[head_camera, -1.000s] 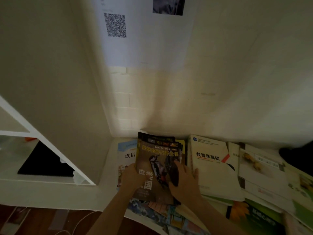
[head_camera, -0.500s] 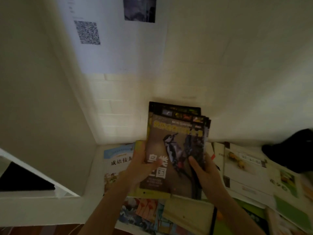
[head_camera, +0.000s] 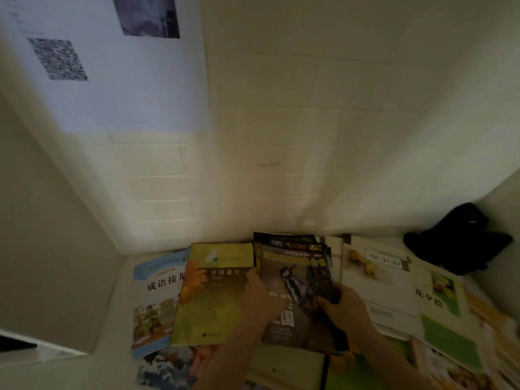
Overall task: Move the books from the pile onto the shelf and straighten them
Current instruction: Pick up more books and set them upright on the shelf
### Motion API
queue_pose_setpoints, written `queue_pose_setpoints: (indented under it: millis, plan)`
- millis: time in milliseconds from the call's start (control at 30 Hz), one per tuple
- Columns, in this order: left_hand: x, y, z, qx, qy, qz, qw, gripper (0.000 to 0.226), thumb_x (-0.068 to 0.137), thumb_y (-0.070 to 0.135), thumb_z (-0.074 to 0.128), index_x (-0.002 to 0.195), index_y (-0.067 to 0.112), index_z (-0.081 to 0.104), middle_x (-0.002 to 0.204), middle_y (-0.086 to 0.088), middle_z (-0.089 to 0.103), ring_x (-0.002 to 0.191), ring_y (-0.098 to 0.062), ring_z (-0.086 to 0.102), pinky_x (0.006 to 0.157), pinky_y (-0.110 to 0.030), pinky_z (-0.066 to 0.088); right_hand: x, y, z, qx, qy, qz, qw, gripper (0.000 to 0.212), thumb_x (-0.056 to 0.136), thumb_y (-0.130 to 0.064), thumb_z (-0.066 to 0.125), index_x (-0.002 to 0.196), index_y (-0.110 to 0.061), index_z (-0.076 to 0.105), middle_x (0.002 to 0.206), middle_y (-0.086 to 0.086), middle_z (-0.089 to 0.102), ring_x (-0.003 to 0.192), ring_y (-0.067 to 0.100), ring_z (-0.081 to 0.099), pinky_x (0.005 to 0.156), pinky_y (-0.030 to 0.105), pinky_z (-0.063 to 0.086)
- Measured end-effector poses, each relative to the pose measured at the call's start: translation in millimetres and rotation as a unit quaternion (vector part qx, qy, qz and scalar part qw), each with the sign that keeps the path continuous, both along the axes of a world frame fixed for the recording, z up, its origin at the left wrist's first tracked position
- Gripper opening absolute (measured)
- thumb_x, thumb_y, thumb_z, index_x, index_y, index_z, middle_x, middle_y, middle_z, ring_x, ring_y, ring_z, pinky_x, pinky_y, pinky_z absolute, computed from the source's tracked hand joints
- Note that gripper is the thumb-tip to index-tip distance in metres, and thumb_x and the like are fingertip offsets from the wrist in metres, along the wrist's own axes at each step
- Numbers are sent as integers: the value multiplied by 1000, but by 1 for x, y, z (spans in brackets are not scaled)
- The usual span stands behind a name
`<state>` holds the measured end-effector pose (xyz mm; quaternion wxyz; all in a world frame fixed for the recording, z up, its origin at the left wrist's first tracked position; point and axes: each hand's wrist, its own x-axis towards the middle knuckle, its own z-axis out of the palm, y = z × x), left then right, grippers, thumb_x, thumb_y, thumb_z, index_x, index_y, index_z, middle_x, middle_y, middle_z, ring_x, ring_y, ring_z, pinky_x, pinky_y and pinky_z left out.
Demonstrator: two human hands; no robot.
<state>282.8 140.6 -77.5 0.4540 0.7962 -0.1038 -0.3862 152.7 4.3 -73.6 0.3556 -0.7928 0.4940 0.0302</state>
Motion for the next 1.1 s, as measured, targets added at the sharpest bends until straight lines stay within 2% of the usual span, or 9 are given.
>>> queue_pose_setpoints:
  millis: [100, 200, 300, 500, 600, 700, 900, 1033, 1100]
  plan:
    - [9, 3, -2, -41, 112, 91, 989, 92, 72, 22, 80, 145, 11, 25, 126, -12, 56, 104, -28, 63, 78, -38, 57, 0, 1, 3, 27, -26, -30, 999, 37, 81, -24, 74, 115, -14, 63, 108, 3, 69, 89, 18, 61, 76, 26, 50]
    - [26, 2, -2, -33, 183, 146, 972, 70, 66, 9, 83, 127, 2, 49, 101, -16, 67, 80, -29, 69, 57, -35, 57, -7, 7, -3, 72, -48, -54, 995, 47, 75, -23, 80, 118, -17, 63, 110, -1, 70, 98, 18, 64, 86, 32, 54]
    - [29, 1, 4, 0, 166, 89, 982, 50, 65, 5, 84, 106, 1, 55, 92, -13, 66, 80, -27, 67, 64, -36, 57, -14, 13, -8, 96, -61, -67, 991, 55, 70, -23, 84, 120, -19, 61, 113, -3, 69, 103, 19, 64, 93, 39, 54]
    - [25, 18, 14, -41, 250, 107, 961, 57, 63, -9, 79, 113, -9, 51, 99, -24, 68, 84, -37, 69, 67, -44, 58, -17, 16, -13, 116, -86, -43, 989, 73, 66, -25, 86, 131, -18, 55, 121, -5, 66, 111, 16, 62, 98, 37, 52]
    - [11, 22, 28, -121, 208, 67, 968, 57, 71, -8, 76, 118, 12, 49, 100, -14, 69, 83, -34, 71, 68, -43, 59, -21, 11, -7, 188, -151, -71, 968, 79, 50, -41, 91, 120, -17, 63, 110, -4, 70, 102, 20, 66, 91, 44, 55]
    - [-3, 33, 46, -191, 139, 7, 972, 58, 73, -9, 75, 94, 36, 45, 80, 10, 69, 78, -23, 71, 74, -45, 59, -20, 14, 10, 240, -249, -118, 931, 58, 71, -23, 83, 120, -20, 53, 105, -6, 64, 91, 13, 65, 69, 26, 58]
    - [-9, 48, 62, -263, 78, -75, 959, 65, 75, -19, 66, 102, 35, 42, 81, 29, 70, 79, 1, 70, 64, -18, 56, -22, 28, 36, 151, -340, -90, 924, 48, 82, -15, 72, 119, -28, 44, 116, -2, 62, 98, 10, 64, 69, 23, 57]
    - [10, 43, 59, -289, -3, -103, 952, 72, 77, -11, 69, 131, 26, 39, 122, 8, 62, 106, -2, 64, 80, -21, 55, -17, 35, 47, 60, -408, -90, 907, 75, 80, -1, 71, 137, -21, 28, 115, -18, 51, 96, -14, 54, 67, 5, 51]
    - [18, 41, 53, -282, -6, -102, 954, 69, 79, -10, 68, 135, 17, 39, 123, 3, 61, 106, -6, 65, 82, -22, 54, -12, 38, 44, 17, -407, -92, 909, 83, 78, -3, 73, 142, -20, 22, 116, -20, 46, 99, -14, 51, 71, 6, 50]
